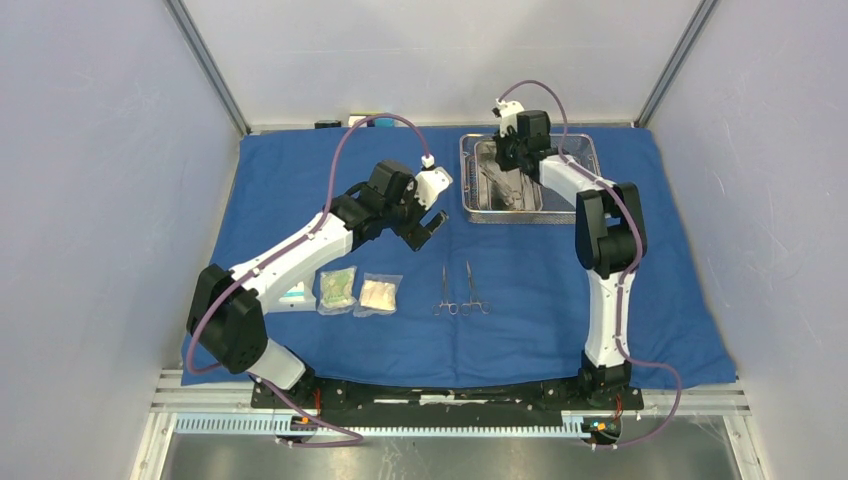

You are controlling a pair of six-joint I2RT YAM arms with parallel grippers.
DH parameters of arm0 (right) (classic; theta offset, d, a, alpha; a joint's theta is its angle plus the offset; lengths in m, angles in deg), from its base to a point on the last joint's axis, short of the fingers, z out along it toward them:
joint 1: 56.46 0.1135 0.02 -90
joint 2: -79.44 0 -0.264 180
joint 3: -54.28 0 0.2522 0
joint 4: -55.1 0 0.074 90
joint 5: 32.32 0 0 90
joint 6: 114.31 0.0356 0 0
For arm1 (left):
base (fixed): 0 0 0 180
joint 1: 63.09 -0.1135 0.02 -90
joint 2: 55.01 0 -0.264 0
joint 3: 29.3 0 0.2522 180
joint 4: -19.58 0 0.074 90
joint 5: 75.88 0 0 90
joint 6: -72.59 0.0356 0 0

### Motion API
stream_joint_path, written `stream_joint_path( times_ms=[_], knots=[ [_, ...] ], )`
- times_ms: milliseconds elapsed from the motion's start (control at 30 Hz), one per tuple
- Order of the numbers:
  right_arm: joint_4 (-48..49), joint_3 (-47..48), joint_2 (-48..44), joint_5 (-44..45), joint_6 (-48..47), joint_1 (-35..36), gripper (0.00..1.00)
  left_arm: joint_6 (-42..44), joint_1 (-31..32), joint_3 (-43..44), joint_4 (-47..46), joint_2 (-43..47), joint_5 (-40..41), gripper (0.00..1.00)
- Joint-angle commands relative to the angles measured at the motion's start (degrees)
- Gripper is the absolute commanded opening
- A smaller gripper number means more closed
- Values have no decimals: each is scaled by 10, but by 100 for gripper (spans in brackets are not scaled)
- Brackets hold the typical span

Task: Open and lay out the surgical kit
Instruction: Pick up the medical item from the container.

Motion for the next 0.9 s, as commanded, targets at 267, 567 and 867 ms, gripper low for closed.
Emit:
stream_joint_path(
  times_ms=[267, 567, 867],
  knots=[
    [79, -190, -235, -164, -114, -23, 9, 32, -10, 91, 23, -15, -103, 100],
    [-27, -335, -427, -373, -280, 0, 9, 227, -15, 134, 130, 18, -298, 100],
    [-25, -448, -534, -479, -294, 63, 9, 288, -14, 136, 157, 40, -339, 98]
  ],
)
